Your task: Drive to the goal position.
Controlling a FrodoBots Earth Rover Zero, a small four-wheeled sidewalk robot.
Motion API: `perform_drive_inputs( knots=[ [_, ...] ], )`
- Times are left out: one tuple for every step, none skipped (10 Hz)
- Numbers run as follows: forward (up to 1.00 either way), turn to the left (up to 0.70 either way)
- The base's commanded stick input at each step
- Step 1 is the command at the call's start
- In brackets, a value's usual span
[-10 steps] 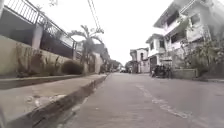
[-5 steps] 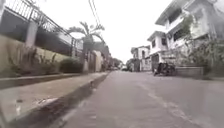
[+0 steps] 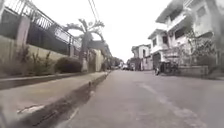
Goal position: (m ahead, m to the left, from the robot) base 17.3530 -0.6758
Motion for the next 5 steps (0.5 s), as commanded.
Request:
perform_drive_inputs(
  knots=[
    [0.70, -0.15],
    [0.70, -0.30],
    [0.70, -0.21],
    [0.70, -0.10],
    [0.70, -0.01]
  ],
)
